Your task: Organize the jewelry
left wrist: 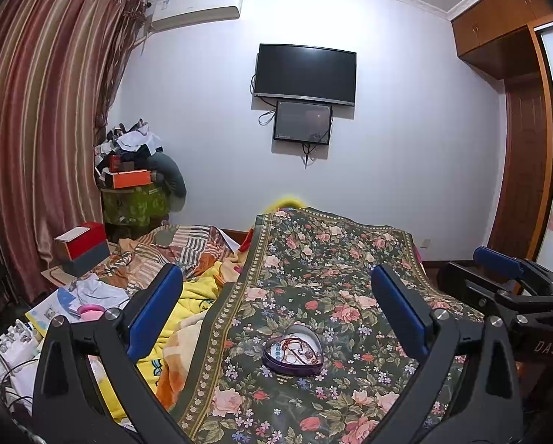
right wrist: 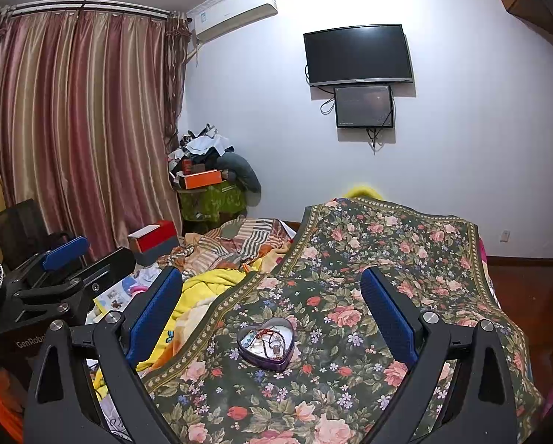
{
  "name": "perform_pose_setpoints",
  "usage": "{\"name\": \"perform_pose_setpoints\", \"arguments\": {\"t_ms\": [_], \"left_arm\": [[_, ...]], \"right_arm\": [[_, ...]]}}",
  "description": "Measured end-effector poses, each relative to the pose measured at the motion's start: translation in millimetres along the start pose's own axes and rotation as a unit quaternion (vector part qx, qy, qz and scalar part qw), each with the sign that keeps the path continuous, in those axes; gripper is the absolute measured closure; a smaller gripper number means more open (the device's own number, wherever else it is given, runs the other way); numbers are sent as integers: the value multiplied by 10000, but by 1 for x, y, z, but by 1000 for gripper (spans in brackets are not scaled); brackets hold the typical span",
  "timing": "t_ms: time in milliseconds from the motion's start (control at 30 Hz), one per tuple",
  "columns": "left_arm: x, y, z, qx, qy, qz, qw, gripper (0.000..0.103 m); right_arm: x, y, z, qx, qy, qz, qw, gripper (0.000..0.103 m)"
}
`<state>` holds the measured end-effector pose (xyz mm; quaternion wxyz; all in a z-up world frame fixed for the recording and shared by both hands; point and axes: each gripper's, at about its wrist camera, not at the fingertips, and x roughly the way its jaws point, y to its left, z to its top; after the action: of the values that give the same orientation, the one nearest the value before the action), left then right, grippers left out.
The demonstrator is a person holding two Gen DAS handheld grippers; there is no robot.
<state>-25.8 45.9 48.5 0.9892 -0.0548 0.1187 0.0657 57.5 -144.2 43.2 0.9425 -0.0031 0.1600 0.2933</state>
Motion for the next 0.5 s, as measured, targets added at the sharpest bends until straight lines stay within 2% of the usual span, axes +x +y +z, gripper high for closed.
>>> {"name": "perform_pose_setpoints", "arguments": {"t_ms": [500], "left_arm": [[3,-7,-1,44,47,-73,10000,1]], "right_arm": [[1,-1,1,15,4,1,10000,7]]}}
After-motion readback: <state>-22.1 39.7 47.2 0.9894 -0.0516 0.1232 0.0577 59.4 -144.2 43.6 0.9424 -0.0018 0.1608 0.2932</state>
